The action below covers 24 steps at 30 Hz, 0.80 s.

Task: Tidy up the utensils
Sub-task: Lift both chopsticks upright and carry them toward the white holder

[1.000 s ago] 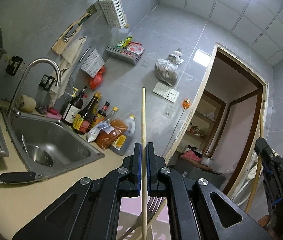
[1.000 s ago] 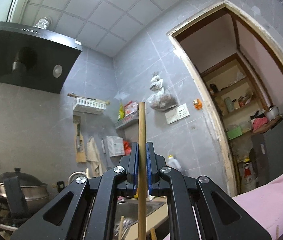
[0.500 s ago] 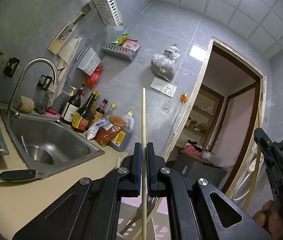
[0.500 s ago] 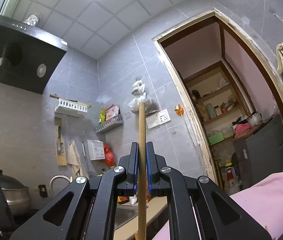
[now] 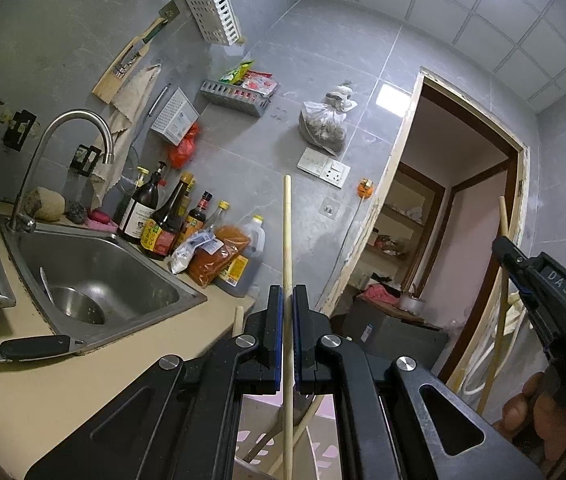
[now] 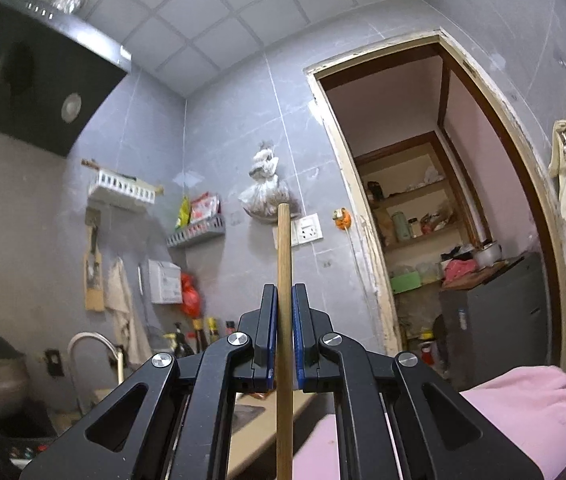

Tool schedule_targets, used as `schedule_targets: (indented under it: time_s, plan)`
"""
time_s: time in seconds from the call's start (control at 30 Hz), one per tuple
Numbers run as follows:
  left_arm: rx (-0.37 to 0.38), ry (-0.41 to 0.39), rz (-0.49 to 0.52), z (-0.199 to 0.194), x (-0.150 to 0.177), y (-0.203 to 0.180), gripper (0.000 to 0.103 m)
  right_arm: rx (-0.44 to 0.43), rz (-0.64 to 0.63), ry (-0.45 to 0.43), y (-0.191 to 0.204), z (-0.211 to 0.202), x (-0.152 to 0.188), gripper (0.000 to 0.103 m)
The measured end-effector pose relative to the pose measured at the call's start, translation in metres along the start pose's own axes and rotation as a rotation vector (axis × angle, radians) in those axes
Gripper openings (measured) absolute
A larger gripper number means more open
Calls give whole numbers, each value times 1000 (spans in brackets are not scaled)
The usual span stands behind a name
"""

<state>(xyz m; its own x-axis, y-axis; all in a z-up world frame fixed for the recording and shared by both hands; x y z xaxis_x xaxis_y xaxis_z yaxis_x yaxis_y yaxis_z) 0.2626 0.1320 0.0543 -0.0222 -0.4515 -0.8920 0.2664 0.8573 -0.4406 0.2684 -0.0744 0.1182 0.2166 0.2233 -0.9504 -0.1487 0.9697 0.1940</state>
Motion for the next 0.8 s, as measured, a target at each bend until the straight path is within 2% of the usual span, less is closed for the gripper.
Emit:
schedule_targets:
  time_s: [0.27, 0.6, 0.8]
  plan:
    - [19, 10, 16, -1, 4, -4, 2, 14, 10, 55, -9, 5, 6, 5]
    - [35, 60, 65, 7, 16, -11, 2, -50, 9, 82, -17, -6, 19, 6]
    - [36, 89, 126, 11, 29, -20, 2, -52, -16, 98, -21, -15, 31, 6]
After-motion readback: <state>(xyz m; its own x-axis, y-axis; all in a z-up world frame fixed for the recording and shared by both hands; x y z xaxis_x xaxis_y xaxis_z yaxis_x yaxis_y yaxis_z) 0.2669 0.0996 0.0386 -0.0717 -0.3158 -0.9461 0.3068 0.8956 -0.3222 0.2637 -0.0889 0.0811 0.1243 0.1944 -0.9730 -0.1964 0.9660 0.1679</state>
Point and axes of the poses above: each gripper's, at about its wrist camera, not at the fingertips, and z roughly the way its jaws point, y to its left, x to its underside, the point moved 6 cm from there along z, roughly the way its jaws point, and after that the axes turned 6 degrees about x, right-handed, at the moved point
